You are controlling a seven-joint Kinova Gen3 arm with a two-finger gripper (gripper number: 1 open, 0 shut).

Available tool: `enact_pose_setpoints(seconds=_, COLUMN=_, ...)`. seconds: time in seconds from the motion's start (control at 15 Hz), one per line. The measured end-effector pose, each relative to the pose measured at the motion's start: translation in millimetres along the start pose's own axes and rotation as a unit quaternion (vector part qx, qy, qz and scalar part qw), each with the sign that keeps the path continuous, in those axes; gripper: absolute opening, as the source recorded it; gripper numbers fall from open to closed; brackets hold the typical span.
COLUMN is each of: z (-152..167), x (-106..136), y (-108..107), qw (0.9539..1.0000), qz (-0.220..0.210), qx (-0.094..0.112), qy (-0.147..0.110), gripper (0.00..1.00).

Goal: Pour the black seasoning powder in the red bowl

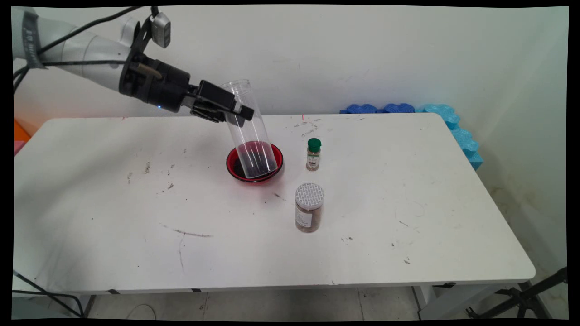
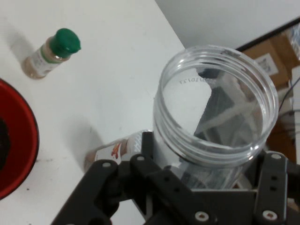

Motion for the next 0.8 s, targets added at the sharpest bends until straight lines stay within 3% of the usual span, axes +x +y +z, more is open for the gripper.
enact_pose_setpoints(seconds=0.2, z=2.3, x=8.1, y=-8.5, qw=0.9973, qz=-0.073, qx=-0.002, qy=0.007, gripper=0.0)
enact_pose_setpoints(seconds=0.33, z=4.3, x=12.5, y=-14.1, qw=0.9913, qz=-0.131, qx=-0.005, qy=0.014, gripper=0.0)
enact_pose_setpoints(seconds=0.53, z=6.6, x=17.2, y=-22.6, qw=0.9741, qz=-0.224, qx=-0.01, qy=0.026, gripper=0.0)
enact_pose_setpoints(seconds=0.8, z=8.9, x=16.7, y=-31.1, qw=0.946, qz=-0.323, qx=-0.013, qy=0.029, gripper=0.0)
